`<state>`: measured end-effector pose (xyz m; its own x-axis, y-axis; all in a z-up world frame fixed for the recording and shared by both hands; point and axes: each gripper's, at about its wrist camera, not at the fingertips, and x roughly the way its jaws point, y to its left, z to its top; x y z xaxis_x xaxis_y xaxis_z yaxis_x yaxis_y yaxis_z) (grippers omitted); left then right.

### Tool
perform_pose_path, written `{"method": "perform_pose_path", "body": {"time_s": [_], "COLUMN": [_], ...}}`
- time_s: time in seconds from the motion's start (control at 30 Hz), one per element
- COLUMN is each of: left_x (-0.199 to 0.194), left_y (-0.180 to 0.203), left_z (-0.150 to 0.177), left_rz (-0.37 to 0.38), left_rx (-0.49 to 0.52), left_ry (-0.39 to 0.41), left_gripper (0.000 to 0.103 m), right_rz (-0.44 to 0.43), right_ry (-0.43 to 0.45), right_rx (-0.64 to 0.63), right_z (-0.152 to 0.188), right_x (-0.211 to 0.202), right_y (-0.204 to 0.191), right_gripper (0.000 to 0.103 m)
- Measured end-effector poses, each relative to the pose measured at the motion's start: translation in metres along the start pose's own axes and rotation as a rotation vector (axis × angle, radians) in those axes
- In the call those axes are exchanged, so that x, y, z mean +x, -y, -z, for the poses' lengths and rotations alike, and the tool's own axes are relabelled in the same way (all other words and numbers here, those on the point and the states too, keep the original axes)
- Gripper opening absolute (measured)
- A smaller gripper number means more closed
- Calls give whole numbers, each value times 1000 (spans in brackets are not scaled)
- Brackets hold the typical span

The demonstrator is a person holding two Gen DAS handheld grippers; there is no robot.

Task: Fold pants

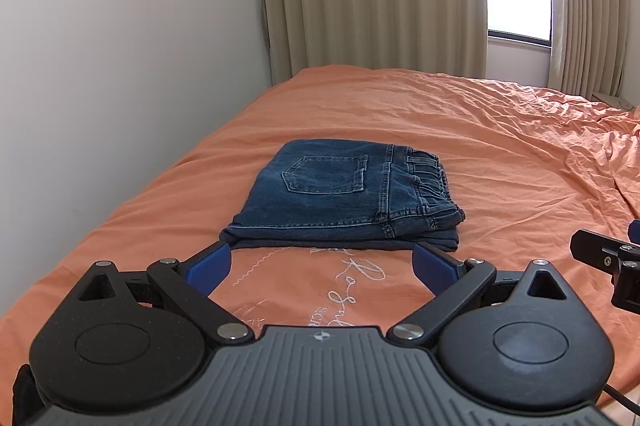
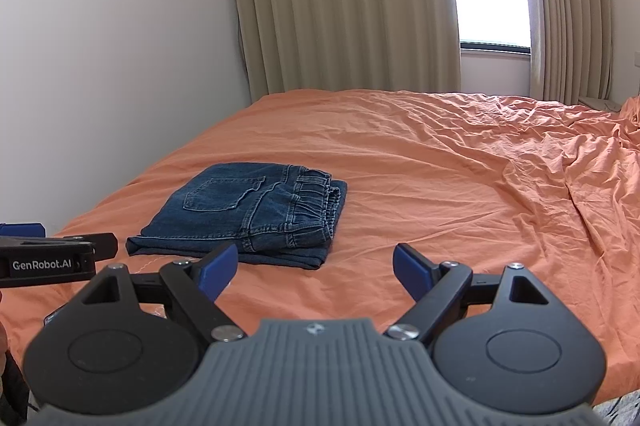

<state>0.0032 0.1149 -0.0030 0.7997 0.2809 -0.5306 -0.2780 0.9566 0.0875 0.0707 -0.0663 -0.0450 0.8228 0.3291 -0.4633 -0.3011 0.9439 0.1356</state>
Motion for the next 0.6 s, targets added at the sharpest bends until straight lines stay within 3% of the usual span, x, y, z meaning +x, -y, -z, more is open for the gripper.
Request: {"method": "perform_pose_path", "body": {"time_s": [0.6], "left_x": [-5], "left_y": [5], "left_z": [-3], "left_rz": [8], "left_rx": [-5], "left_ry": [7], "left_gripper": [103], "right_rz": [-1], "right_ry": [7], "right_rx": [5], "right_z": [1], "right_x": [-2], "right_y": [-1], "right_gripper": [81]}}
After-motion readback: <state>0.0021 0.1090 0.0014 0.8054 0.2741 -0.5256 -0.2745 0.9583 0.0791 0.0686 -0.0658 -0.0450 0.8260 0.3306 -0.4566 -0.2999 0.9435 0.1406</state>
